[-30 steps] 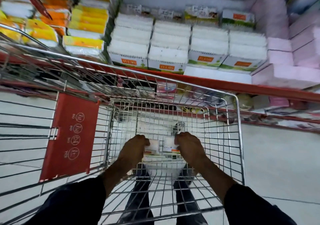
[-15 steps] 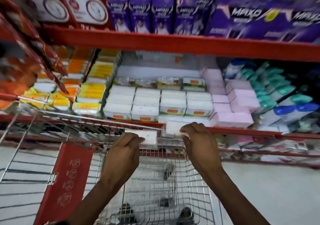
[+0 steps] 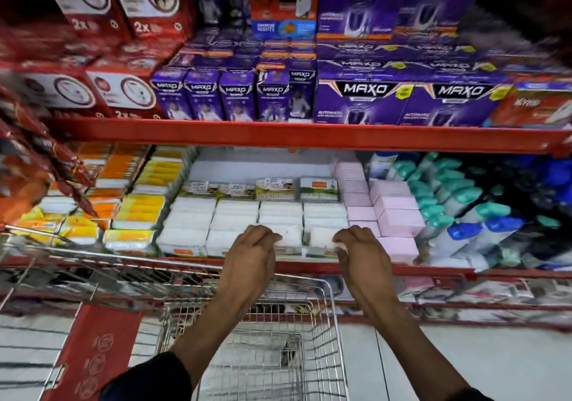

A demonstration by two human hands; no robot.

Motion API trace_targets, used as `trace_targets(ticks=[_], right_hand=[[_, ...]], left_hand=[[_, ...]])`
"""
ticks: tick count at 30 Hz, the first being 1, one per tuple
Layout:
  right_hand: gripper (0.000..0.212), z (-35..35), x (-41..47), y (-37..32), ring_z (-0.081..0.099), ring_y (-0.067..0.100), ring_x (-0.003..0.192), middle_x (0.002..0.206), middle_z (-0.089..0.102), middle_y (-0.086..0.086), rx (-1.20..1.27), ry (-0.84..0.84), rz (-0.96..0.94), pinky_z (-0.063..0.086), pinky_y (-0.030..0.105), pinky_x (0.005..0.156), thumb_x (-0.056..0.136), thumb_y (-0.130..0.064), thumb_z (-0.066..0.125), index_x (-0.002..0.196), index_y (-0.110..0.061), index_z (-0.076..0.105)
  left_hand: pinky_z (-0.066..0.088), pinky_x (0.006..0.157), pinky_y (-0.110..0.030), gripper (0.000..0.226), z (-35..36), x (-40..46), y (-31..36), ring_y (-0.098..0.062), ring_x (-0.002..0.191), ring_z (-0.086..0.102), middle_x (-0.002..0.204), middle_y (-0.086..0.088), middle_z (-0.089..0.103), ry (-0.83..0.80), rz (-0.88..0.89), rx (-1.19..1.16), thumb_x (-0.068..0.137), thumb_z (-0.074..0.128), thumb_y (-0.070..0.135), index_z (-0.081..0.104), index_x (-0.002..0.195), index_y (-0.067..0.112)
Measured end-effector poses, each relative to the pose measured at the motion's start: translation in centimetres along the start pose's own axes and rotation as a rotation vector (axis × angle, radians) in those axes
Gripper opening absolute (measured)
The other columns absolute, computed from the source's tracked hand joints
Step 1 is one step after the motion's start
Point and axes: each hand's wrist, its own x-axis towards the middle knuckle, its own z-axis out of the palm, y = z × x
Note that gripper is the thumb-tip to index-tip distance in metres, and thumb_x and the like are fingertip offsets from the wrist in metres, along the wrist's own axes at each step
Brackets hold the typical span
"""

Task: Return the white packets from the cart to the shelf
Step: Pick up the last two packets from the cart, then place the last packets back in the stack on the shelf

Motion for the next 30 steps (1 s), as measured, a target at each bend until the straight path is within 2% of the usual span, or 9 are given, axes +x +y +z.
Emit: trace_targets(ticks=[9, 16, 23, 27, 30], right_hand=[[0.041, 2.7, 1.5, 1.1, 0.06, 0.021, 0.093, 0.097, 0.066, -0.001, -0.041, -0.083, 0.019, 0.053, 0.029, 0.073, 0.069, 0.008, 0.074, 0.099, -0.019, 0.067], [0.037, 4.3, 2.3, 1.7, 0.06, 0.022, 0.094, 0.097, 0.067, -0.001, -0.034, -0.109, 0.003, 0.052, 0.03, 0.072, 0.072, 0.008, 0.071, 0.099, -0.017, 0.068], [0.035, 4.6, 2.2, 1.9, 0.06, 0.024, 0.096, 0.101, 0.068, 0.003, -0.014, -0.126, -0.02, 0.052, 0.032, 0.079, 0.076, 0.005, 0.07, 0.104, -0.016, 0.068], [0.033, 4.4, 2.2, 2.1, 0.059, 0.026, 0.103, 0.11, 0.068, 0.005, 0.024, -0.115, -0.052, 0.052, 0.037, 0.088, 0.081, -0.004, 0.07, 0.112, -0.015, 0.067], [0.032, 4.5, 2.2, 2.1, 0.059, 0.026, 0.103, 0.11, 0.069, 0.005, 0.04, -0.126, -0.082, 0.052, 0.037, 0.089, 0.083, -0.001, 0.068, 0.111, -0.016, 0.069]], left_hand=[[0.061, 0.081, -0.039, 0.037, 4.1, 1.7, -0.4, -0.025, 0.09, 0.066, 0.095, -0.006, 0.072, -0.093, -0.048, 0.075, 0.075, 0.069, -0.013, 0.074, 0.106, 0.007], [0.061, 0.083, -0.04, 0.041, 5.8, 1.6, -1.1, -0.027, 0.093, 0.066, 0.098, -0.008, 0.072, -0.126, -0.096, 0.096, 0.073, 0.066, -0.016, 0.073, 0.107, 0.006], [0.059, 0.084, -0.044, 0.044, 6.7, 1.5, -1.7, -0.026, 0.094, 0.065, 0.1, -0.007, 0.073, -0.16, -0.092, 0.111, 0.073, 0.069, -0.016, 0.074, 0.108, 0.009], [0.057, 0.088, -0.05, 0.048, 6.7, 1.3, -1.7, -0.032, 0.11, 0.062, 0.115, -0.011, 0.071, -0.162, -0.115, 0.117, 0.072, 0.072, -0.012, 0.072, 0.114, 0.011], [0.055, 0.092, -0.05, 0.05, 6.7, 1.4, -1.7, -0.033, 0.117, 0.059, 0.124, -0.009, 0.069, -0.179, -0.126, 0.128, 0.075, 0.071, -0.01, 0.071, 0.118, 0.015]])
